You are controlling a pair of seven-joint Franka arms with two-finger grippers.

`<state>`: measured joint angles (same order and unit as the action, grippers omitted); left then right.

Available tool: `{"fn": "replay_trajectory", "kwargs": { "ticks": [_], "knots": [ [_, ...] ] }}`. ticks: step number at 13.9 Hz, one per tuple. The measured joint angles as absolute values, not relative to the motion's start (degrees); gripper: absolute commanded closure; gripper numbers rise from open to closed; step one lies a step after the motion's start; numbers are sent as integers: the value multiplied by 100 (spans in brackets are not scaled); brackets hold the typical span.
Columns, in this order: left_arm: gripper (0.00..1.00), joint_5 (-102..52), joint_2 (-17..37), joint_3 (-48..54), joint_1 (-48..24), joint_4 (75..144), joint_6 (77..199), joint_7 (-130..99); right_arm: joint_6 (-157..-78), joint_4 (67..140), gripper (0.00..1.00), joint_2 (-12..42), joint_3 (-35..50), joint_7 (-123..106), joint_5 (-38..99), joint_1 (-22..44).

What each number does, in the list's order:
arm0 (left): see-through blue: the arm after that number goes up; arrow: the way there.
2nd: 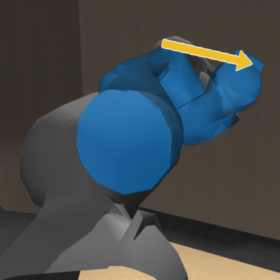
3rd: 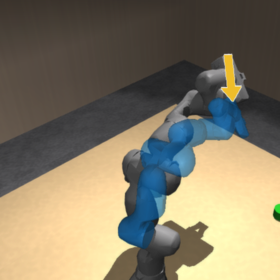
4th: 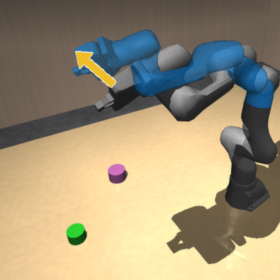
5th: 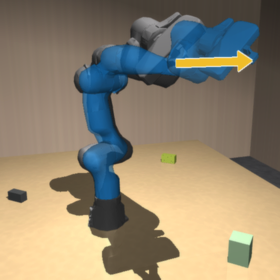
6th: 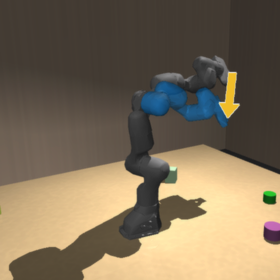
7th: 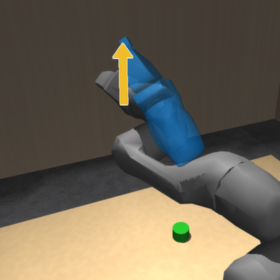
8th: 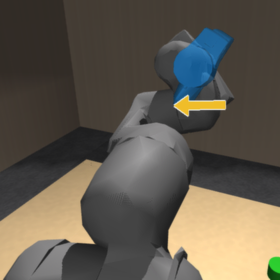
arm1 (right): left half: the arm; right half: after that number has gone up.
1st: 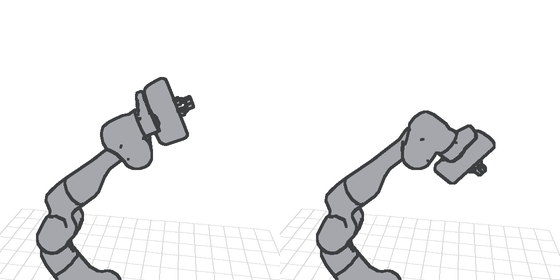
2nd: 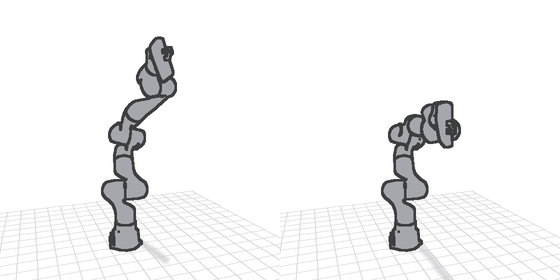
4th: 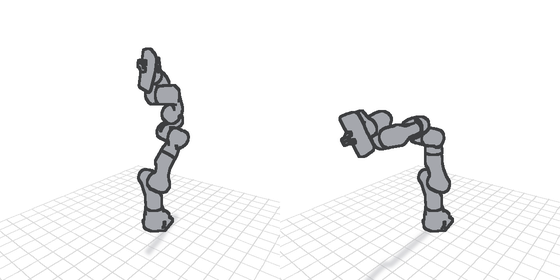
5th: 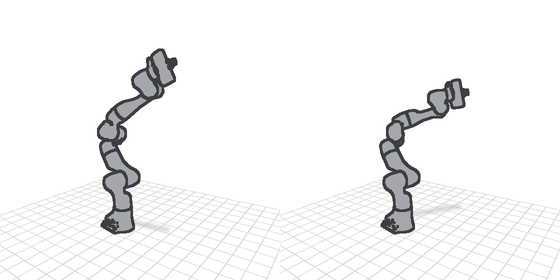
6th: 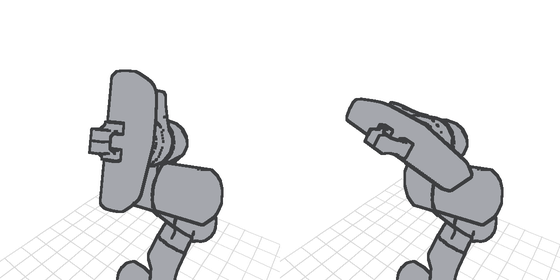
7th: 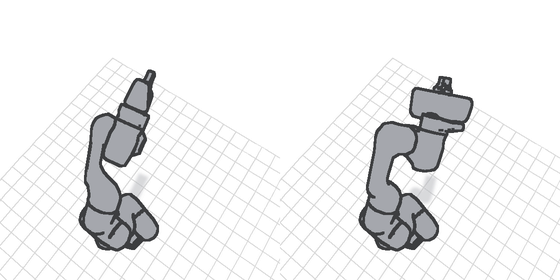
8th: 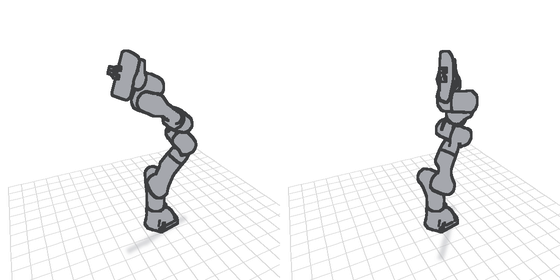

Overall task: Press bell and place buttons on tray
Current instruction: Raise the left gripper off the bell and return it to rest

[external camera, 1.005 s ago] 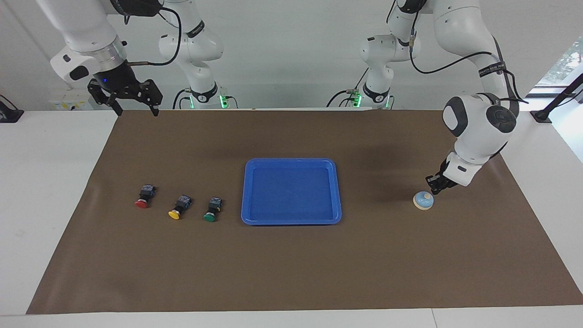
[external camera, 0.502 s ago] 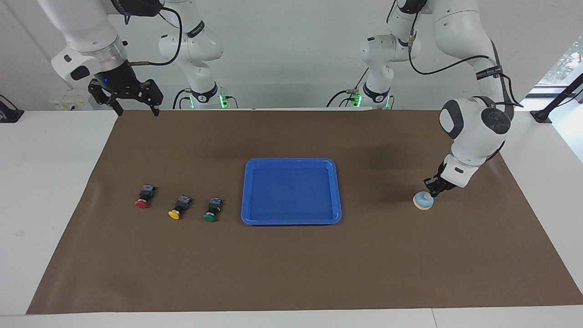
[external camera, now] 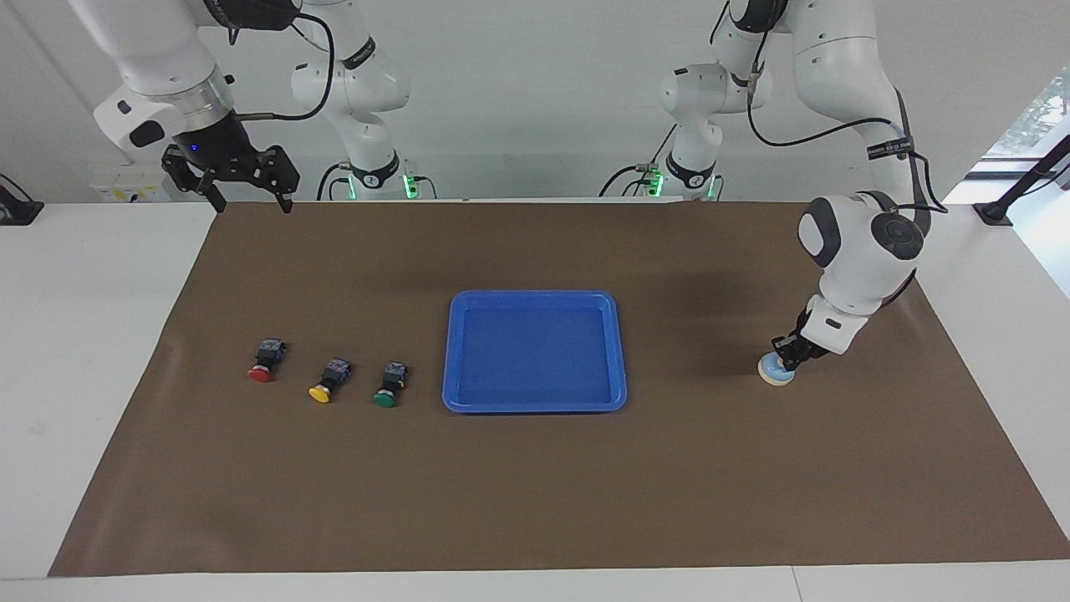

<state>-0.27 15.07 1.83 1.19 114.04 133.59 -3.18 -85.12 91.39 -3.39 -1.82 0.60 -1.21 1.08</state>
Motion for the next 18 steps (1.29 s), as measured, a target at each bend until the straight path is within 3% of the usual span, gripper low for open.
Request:
{"fn": "replay_trajectory", "kwargs": {
  "ticks": [3,6,7,10,11,14,18],
  "knots": [
    [100,-28,1489,182,119,11389,13271,-318,-8512,9139,0,-339,-189,60,-121,105],
    [100,-28,1436,174,122,10812,12197,-318,-8512,9139,0,-339,-196,60,-121,100],
    [90,-28,1319,175,122,10577,11800,-318,-8512,9139,0,-339,-196,60,-121,100],
    [17,-28,579,178,122,10280,10960,-319,-8460,9139,0,-339,-196,60,-121,100],
    [1,-28,295,179,121,10275,10748,-318,-8443,9139,0,-339,-197,60,-121,99],
    [0,-28,-313,202,116,10279,10323,-318,-8439,9154,0,-339,-194,60,-121,100],
    [0,-28,-588,229,111,10282,9860,-317,-8933,9540,0,-400,-134,69,-120,116]
  ]
}}
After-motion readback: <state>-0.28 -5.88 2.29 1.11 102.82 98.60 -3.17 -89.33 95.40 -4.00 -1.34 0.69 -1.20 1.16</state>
